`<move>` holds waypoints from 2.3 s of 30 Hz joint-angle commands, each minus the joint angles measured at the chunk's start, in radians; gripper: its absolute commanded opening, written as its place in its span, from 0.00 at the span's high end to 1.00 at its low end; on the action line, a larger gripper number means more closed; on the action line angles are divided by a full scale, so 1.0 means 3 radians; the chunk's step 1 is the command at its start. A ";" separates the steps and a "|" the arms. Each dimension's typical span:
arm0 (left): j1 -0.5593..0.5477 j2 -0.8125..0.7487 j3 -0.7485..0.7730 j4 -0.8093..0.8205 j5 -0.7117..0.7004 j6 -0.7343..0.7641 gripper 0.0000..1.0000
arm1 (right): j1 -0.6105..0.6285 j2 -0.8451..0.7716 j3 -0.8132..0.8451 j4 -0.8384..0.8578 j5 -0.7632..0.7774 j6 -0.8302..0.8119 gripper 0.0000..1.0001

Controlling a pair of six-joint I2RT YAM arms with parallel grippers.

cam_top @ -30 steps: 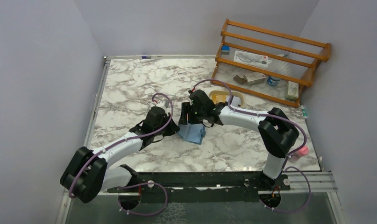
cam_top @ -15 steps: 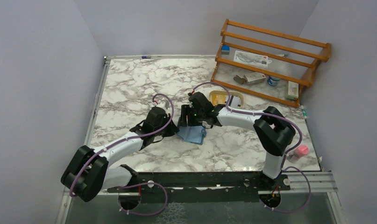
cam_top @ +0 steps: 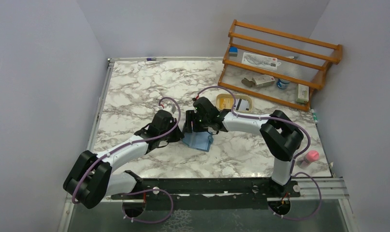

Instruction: Take the credit cards out of the card holder

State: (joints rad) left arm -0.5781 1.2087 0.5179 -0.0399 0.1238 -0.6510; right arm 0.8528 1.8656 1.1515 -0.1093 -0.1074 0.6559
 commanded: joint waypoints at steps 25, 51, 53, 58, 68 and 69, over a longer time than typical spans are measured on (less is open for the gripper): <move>-0.0021 -0.0247 0.0276 0.0030 -0.0086 0.0085 1.00 | 0.0325 0.0245 -0.0042 -0.0858 0.0656 -0.0508 0.40; -0.0015 -0.0211 0.0283 -0.0112 -0.0133 0.0032 1.00 | 0.0496 -0.0893 -0.0953 0.0745 0.0429 -0.1276 0.06; -0.0016 -0.0191 0.0283 -0.0100 -0.0119 0.0012 1.00 | 0.0494 -0.0844 -0.0888 0.0743 0.0410 -0.1327 0.06; -0.0016 -0.0216 0.0300 -0.0136 -0.0132 -0.0018 1.00 | 0.0492 -0.0846 -0.0921 0.1033 0.0180 -0.1278 0.08; -0.0021 -0.0276 0.0341 -0.0266 -0.0201 -0.0026 1.00 | 0.0471 -0.0640 -0.0743 0.1113 0.0103 -0.1177 0.09; -0.0017 -0.0278 0.0340 -0.0269 -0.0203 -0.0024 1.00 | 0.0460 -0.0639 -0.0749 0.1126 0.0098 -0.1165 0.09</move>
State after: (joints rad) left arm -0.5831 1.1446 0.5842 -0.1146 0.0799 -0.6506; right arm 0.9958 1.6482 0.9028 0.1909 -0.0483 0.2958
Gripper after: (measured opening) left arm 0.008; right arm 0.910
